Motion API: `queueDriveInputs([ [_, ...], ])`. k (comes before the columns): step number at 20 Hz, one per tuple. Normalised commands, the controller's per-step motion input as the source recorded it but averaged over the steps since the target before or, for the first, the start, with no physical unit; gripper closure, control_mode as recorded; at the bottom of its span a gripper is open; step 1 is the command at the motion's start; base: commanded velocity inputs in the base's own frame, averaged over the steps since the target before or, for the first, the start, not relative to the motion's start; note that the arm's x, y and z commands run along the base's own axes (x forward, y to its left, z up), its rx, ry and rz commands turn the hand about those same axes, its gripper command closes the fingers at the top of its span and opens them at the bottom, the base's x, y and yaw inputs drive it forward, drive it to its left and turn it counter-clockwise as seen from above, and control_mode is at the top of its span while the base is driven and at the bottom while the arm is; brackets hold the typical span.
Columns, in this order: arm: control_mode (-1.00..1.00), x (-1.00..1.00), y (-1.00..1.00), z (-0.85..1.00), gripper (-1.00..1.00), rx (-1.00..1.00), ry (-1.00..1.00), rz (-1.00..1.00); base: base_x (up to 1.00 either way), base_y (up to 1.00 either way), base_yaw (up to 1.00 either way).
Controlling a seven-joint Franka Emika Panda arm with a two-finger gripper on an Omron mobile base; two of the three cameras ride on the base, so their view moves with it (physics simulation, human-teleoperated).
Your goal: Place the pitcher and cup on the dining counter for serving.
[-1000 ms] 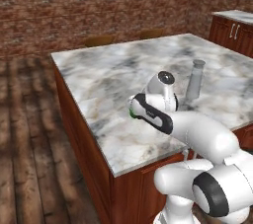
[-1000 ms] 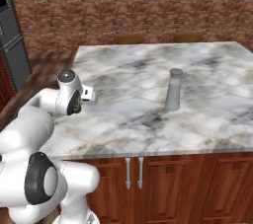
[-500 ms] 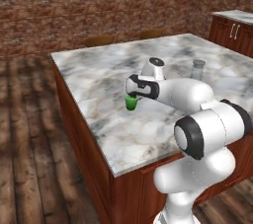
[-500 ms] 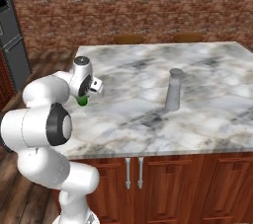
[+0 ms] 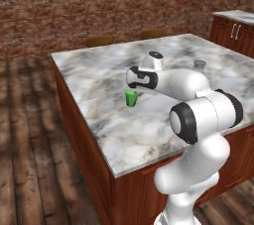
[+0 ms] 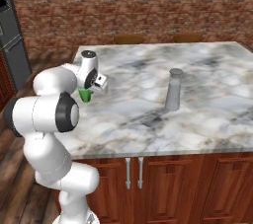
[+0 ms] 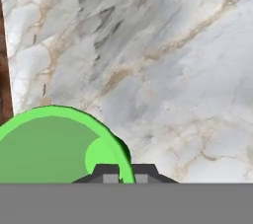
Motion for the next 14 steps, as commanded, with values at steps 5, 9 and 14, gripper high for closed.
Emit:
queueDriveInputs([
  [5, -1.00, 0.26, -0.02, -0.44, 1.00, 0.00, 0.04, -0.09, 0.00, 0.00, 0.00],
  [9, -1.00, 0.24, -0.04, -0.57, 1.00, 0.00, 0.08, -0.06, 0.00, 0.00, 0.00],
  [14, -1.00, 0.14, -0.04, -0.56, 1.00, 0.00, 0.09, -0.02, 0.00, 0.00, 0.00],
])
